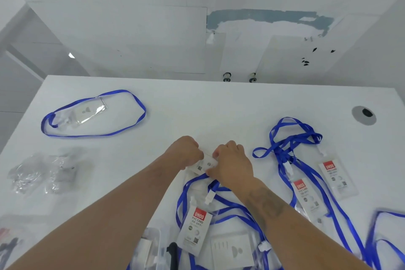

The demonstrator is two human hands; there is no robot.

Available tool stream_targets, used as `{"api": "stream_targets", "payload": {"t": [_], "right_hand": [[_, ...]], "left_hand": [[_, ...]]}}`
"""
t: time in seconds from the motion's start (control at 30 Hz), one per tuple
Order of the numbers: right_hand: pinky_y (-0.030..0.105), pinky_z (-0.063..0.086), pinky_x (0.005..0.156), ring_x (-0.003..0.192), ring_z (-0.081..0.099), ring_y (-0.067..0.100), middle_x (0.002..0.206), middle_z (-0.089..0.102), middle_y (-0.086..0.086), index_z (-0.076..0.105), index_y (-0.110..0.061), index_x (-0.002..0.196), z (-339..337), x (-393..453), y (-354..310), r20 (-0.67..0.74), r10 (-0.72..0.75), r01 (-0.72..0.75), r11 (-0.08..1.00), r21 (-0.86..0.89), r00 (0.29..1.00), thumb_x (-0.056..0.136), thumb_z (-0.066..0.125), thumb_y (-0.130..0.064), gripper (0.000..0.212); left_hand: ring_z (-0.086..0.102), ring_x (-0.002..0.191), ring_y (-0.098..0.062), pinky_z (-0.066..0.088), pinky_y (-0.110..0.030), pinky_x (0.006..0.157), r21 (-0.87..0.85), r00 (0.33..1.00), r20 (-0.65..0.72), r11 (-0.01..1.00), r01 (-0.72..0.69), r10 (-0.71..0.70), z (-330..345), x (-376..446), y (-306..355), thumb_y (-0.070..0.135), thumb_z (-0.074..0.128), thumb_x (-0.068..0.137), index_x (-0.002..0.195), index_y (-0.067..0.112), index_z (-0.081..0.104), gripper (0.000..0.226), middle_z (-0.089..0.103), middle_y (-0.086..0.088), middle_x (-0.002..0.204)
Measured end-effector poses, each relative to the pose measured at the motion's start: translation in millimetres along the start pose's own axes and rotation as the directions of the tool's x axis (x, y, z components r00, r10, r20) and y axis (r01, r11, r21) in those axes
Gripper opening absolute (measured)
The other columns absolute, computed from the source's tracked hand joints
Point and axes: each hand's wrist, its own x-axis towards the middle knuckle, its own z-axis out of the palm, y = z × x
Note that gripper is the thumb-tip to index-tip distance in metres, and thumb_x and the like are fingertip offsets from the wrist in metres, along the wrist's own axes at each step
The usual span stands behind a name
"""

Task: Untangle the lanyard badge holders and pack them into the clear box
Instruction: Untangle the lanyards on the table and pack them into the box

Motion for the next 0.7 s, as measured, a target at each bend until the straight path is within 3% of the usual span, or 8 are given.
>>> {"api": "stream_targets", "payload": {"t": [0.13, 0.27, 0.4, 0.5, 0.6, 0.7], "right_hand": [[0.033, 0.053, 0.084, 0.093, 0.058, 0.013, 0.100, 0.061, -0.008, 0.055, -0.027, 0.103, -5.2, 3.7, 3.6, 0.106, 0.042, -0.069, 0.961, 0.268, 0.993, 0.079, 0.073, -0.032, 0.031], [0.017, 0.049, 0.060, 0.070, 0.062, 0.006, 0.088, 0.069, -0.005, 0.062, -0.023, 0.090, -27.3, -5.6, 11.4, 0.159, 0.003, -0.096, 0.809, 0.581, 0.987, 0.081, 0.076, -0.022, 0.017], [0.014, 0.048, 0.062, 0.075, 0.064, 0.009, 0.091, 0.072, 0.002, 0.066, -0.018, 0.089, -57.3, -24.9, 21.7, 0.143, 0.001, -0.110, 0.639, 0.761, 0.990, 0.080, 0.078, -0.019, 0.015], [0.015, 0.048, 0.060, 0.070, 0.065, 0.008, 0.084, 0.073, 0.001, 0.067, -0.016, 0.089, -80.5, -41.5, 21.9, 0.074, -0.018, -0.050, 0.569, 0.821, 0.997, 0.080, 0.078, -0.017, 0.015], [0.019, 0.052, 0.064, 0.073, 0.068, 0.009, 0.086, 0.075, 0.001, 0.066, -0.017, 0.094, -108.1, -62.2, 17.0, -0.015, -0.052, 0.040, 0.541, 0.840, 0.999, 0.083, 0.076, -0.018, 0.015], [0.027, 0.056, 0.078, 0.083, 0.072, 0.013, 0.091, 0.076, -0.004, 0.065, -0.023, 0.101, -131.6, -86.2, 16.4, -0.076, -0.101, 0.118, 0.523, 0.844, 0.992, 0.087, 0.070, -0.024, 0.015]], "left_hand": [[0.060, 0.109, -0.023, 0.052, -0.031, 0.086, 0.041, 0.997, -0.007, 0.997, -0.071, 0.072, -4.0, -3.3, -4.1, 0.020, 0.071, 0.085, 0.128, 0.012, 0.059, 0.045, 0.062, -0.005, 0.121], [0.060, 0.087, -0.016, 0.047, -0.026, 0.071, -0.071, 0.994, 0.028, 0.992, -0.102, 0.104, -21.1, -14.6, -7.9, 0.021, 0.075, 0.082, 0.106, 0.014, 0.072, 0.025, 0.070, -0.008, 0.110], [0.067, 0.093, -0.014, 0.053, -0.029, 0.083, -0.225, 0.968, 0.092, 0.952, -0.208, 0.233, -43.1, -40.8, -8.9, 0.024, 0.074, 0.083, 0.097, 0.016, 0.072, 0.017, 0.075, 0.000, 0.097], [0.071, 0.091, -0.014, 0.056, -0.035, 0.090, -0.318, 0.933, 0.106, 0.901, -0.295, 0.343, -53.7, -64.6, -4.6, 0.020, 0.074, 0.084, 0.098, 0.015, 0.071, 0.015, 0.077, 0.003, 0.094], [0.074, 0.088, -0.017, 0.060, -0.032, 0.085, -0.370, 0.908, 0.055, 0.853, -0.368, 0.416, -62.6, -91.4, 3.8, 0.014, 0.071, 0.087, 0.099, 0.013, 0.071, 0.012, 0.078, 0.000, 0.093], [0.075, 0.085, -0.021, 0.061, -0.031, 0.079, -0.462, 0.886, -0.033, 0.779, -0.424, 0.463, -74.8, -121.6, 10.6, 0.011, 0.068, 0.089, 0.102, 0.011, 0.071, 0.013, 0.078, -0.004, 0.094]]}}
